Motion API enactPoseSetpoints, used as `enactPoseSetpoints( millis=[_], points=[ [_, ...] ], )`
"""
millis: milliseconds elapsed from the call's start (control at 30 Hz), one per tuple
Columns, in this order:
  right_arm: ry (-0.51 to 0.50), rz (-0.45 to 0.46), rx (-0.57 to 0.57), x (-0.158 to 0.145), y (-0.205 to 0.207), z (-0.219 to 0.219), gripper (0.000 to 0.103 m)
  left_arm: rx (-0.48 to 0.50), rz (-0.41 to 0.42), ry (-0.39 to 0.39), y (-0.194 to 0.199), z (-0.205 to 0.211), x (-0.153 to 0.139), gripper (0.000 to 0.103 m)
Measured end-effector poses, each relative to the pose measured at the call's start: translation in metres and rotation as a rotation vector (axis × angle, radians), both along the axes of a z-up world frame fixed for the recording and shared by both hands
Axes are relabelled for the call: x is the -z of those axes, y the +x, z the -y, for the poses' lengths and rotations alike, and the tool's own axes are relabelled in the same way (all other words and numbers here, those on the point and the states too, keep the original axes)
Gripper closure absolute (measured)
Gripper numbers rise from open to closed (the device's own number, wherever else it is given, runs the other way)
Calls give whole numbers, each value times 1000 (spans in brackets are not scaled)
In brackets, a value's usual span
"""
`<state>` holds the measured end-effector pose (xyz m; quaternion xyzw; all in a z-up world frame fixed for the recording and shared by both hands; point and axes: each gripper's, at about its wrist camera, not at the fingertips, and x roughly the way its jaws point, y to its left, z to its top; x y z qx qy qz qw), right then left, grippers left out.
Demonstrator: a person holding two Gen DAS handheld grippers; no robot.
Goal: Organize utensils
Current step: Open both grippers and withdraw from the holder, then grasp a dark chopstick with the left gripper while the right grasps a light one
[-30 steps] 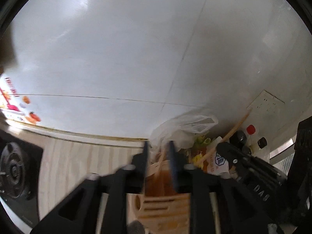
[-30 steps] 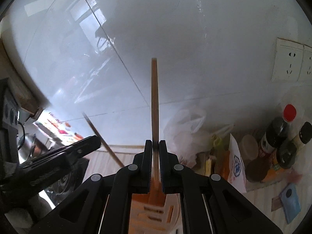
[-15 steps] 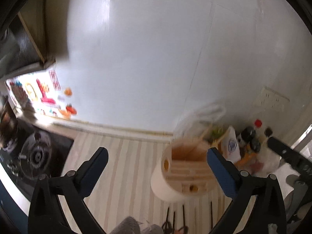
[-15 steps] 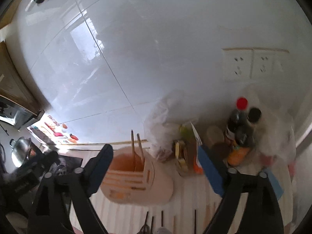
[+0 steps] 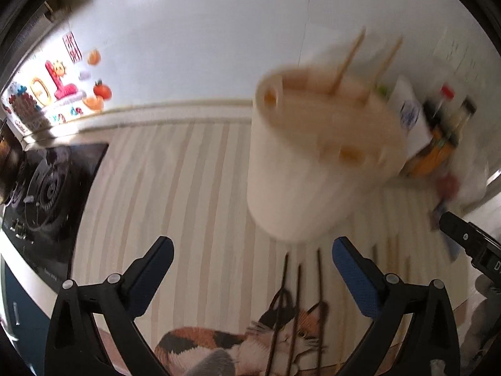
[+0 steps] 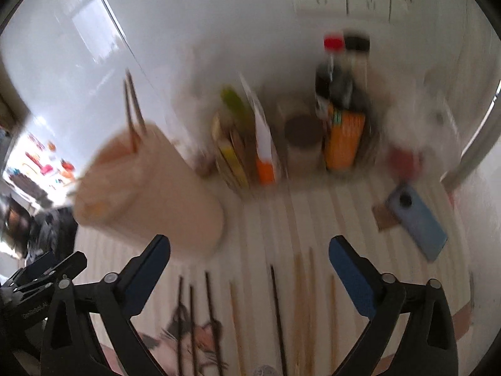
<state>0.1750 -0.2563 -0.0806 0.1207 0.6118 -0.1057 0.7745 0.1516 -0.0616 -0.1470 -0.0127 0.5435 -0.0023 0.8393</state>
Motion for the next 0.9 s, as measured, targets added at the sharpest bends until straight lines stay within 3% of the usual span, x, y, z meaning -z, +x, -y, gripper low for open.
enactPoseSetpoints(
  millis=[133, 300, 533, 700, 900],
  points=[
    [11, -109, -22, 39, -19, -2, 25, 15, -78, 23, -6, 11, 31, 1],
    [39, -200, -53, 73, -38, -9, 33, 43, -144, 37, -15, 22, 62, 2],
    [104, -298, -50, 109, -61, -14, 55, 81, -267, 37, -27, 28, 108, 23],
    [133, -340, -51, 122, -70, -15, 61, 115, -333, 47, -32, 32, 134, 44],
    [145, -393, -77, 135, -76, -24, 62, 155, -359, 71, -40, 42, 149, 57]
  ],
)
